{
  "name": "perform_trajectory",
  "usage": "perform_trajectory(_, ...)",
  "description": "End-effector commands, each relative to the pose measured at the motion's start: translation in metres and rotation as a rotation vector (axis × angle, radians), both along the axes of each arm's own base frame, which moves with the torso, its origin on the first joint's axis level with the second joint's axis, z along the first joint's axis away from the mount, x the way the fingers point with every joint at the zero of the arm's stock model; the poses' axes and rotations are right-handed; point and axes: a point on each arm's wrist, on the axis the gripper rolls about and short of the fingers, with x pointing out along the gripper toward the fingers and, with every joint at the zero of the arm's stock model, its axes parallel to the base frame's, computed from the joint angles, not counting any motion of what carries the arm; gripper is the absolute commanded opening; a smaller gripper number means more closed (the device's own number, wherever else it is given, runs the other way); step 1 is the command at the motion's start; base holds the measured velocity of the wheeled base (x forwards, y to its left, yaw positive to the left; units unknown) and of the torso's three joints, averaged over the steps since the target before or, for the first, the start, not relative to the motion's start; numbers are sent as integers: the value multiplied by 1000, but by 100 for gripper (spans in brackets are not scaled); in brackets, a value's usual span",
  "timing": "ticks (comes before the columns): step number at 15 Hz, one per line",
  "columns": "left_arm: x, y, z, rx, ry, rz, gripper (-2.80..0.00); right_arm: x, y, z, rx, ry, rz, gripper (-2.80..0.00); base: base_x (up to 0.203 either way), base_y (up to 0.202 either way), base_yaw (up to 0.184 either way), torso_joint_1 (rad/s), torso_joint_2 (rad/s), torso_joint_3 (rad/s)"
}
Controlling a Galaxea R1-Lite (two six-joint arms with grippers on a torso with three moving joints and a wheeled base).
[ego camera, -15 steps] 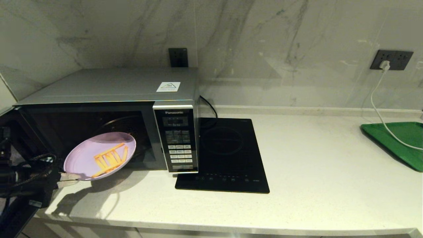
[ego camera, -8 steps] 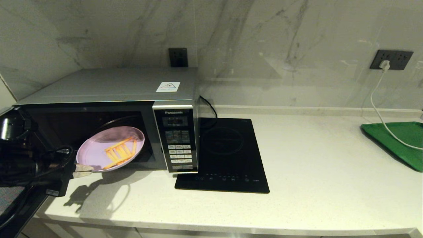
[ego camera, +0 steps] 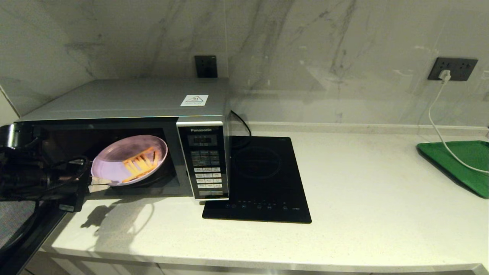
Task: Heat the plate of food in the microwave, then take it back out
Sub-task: Put the plate in the microwave oven
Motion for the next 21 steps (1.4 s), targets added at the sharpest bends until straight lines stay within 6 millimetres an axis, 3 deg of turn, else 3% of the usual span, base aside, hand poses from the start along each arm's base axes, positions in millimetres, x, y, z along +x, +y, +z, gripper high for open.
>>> perform_trajectory(1,5,1,-6,-13,17,5,-280,0,0,0,1,3,0,-280,0,0,0,0,0,0)
perform_trajectory(21,24,6,-17,-25,7,-2,-280,0,0,0,1,2,0,-280,0,0,0,0,0,0)
